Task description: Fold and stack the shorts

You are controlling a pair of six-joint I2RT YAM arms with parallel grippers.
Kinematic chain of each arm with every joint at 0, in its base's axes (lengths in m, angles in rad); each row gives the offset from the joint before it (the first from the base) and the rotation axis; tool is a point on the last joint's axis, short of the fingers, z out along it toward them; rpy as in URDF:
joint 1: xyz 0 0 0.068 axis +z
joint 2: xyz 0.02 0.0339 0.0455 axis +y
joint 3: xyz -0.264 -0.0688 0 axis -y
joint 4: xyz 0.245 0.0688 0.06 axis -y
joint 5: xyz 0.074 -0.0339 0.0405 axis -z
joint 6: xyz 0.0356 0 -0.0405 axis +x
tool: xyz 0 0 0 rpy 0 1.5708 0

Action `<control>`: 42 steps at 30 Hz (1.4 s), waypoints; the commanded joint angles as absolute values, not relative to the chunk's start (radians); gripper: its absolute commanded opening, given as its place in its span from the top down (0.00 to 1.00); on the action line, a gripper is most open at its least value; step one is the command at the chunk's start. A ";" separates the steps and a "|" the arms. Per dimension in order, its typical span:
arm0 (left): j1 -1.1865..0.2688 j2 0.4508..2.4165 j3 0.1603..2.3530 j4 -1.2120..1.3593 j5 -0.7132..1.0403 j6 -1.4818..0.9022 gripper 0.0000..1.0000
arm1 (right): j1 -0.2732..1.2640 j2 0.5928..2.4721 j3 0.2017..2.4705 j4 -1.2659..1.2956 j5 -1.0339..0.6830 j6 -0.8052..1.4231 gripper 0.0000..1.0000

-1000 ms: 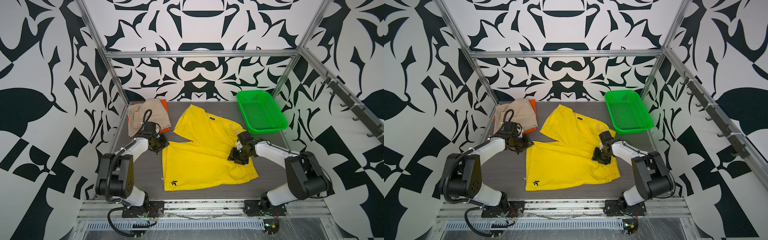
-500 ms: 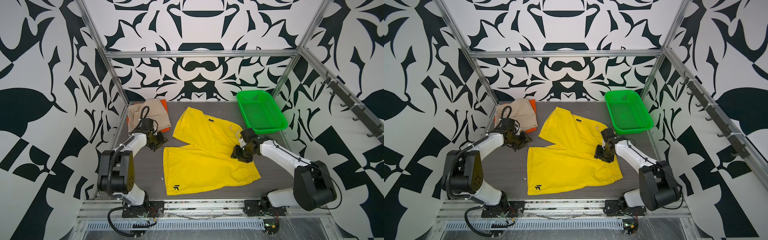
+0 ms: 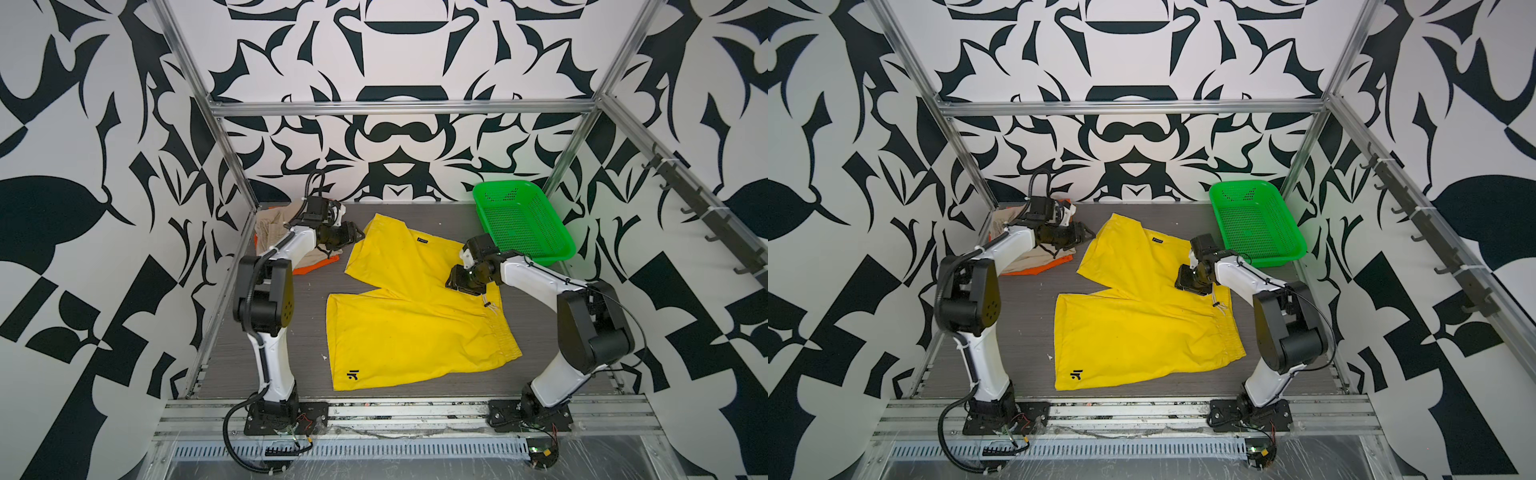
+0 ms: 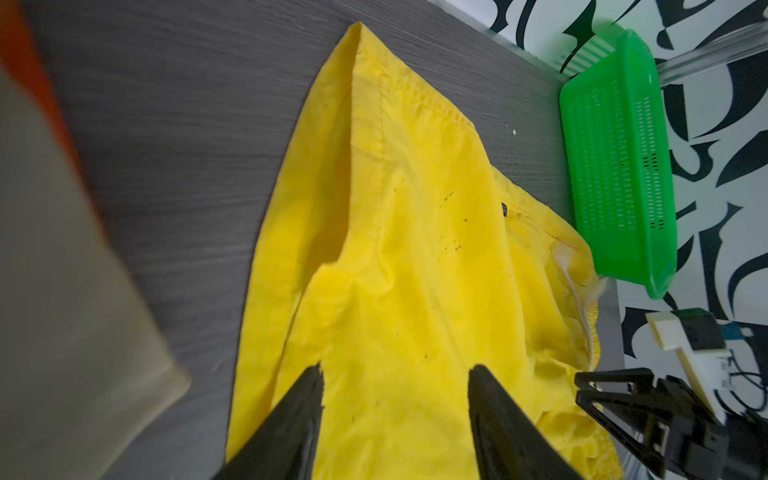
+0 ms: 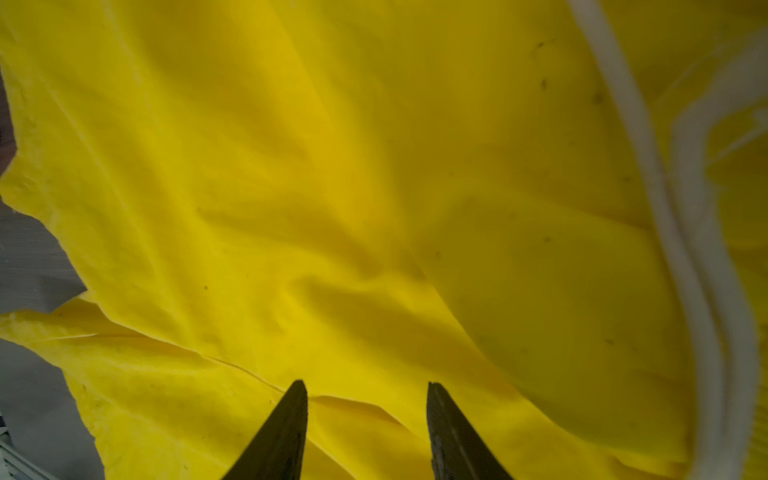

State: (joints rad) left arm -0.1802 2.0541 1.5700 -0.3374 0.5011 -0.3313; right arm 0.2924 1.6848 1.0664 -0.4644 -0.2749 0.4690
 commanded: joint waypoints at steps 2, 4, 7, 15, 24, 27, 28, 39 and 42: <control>-0.192 2.178 1.728 -0.396 0.563 -0.243 0.40 | 0.298 1.703 1.065 -0.431 -0.271 0.425 0.49; -0.193 2.238 1.788 -0.421 0.580 -0.234 0.40 | 0.298 1.718 1.056 -0.426 -0.261 0.426 0.49; -0.198 2.293 1.838 -0.434 0.573 -0.219 0.40 | 0.296 1.738 1.055 -0.423 -0.259 0.425 0.49; -0.199 2.379 1.908 -0.459 0.575 -0.203 0.46 | 0.295 1.761 1.063 -0.410 -0.258 0.431 0.49; -0.195 2.362 1.942 -0.523 0.536 -0.201 0.89 | 0.289 1.767 1.063 -0.435 -0.182 0.460 0.49; -0.184 2.356 2.031 -0.662 0.476 -0.196 0.93 | 0.259 1.760 1.043 -0.463 -0.126 0.501 0.49; -0.178 2.357 2.066 -0.714 0.448 -0.195 0.94 | 0.252 1.755 1.032 -0.466 -0.111 0.509 0.50; -0.158 2.434 2.187 -0.935 0.292 -0.155 0.86 | 0.238 1.758 1.002 -0.448 -0.131 0.534 0.49; -0.158 2.458 2.215 -0.956 0.290 -0.155 0.59 | 0.239 1.731 1.025 -0.438 -0.162 0.533 0.48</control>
